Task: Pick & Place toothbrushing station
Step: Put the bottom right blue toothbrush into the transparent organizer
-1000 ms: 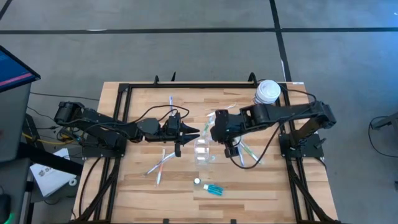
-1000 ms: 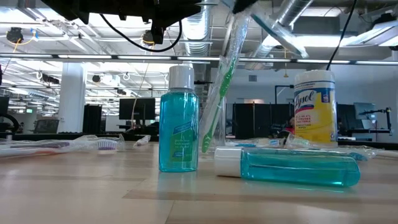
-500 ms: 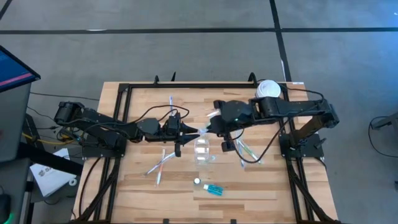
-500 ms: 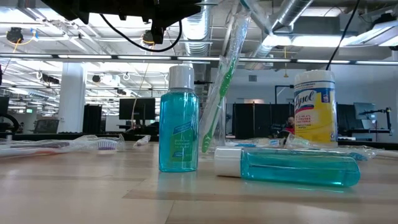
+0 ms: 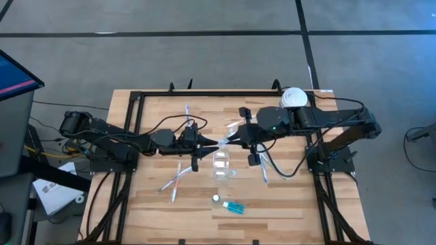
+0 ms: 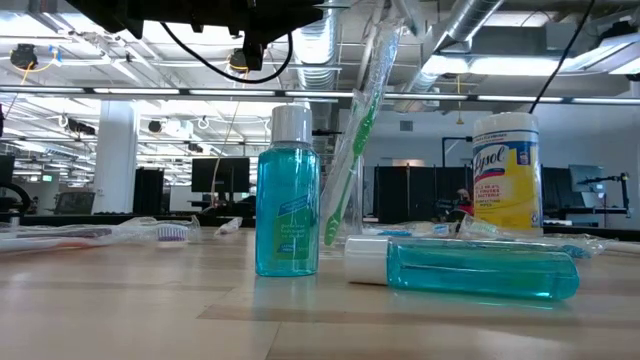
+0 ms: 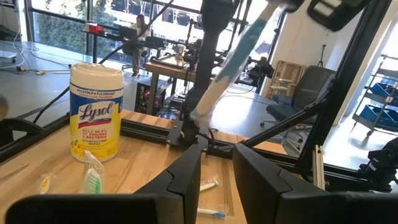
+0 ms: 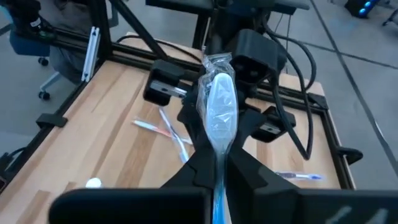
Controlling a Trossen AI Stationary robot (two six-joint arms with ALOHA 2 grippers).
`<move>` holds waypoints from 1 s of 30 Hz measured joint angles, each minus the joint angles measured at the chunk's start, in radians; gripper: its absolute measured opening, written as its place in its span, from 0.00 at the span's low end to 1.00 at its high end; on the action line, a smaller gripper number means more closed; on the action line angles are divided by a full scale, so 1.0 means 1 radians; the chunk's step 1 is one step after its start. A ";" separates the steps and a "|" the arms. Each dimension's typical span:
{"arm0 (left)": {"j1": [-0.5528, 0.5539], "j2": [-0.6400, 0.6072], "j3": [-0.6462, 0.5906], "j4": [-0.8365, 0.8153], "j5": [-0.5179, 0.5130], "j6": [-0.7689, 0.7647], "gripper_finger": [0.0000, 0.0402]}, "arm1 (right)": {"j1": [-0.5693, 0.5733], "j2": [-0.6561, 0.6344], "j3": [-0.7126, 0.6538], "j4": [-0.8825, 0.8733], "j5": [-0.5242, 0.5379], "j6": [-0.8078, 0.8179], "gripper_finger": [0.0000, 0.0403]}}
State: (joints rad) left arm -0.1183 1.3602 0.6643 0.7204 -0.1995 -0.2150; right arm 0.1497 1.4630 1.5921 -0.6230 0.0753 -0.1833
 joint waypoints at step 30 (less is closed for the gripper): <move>-0.028 0.072 0.000 0.174 0.021 0.242 0.22 | 0.000 -0.101 -0.317 0.460 -0.053 -0.018 0.08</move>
State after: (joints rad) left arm -0.1467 1.4325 0.6647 0.8948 -0.1788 0.0266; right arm 0.1493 1.3624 1.2751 -0.1633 0.0227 -0.2016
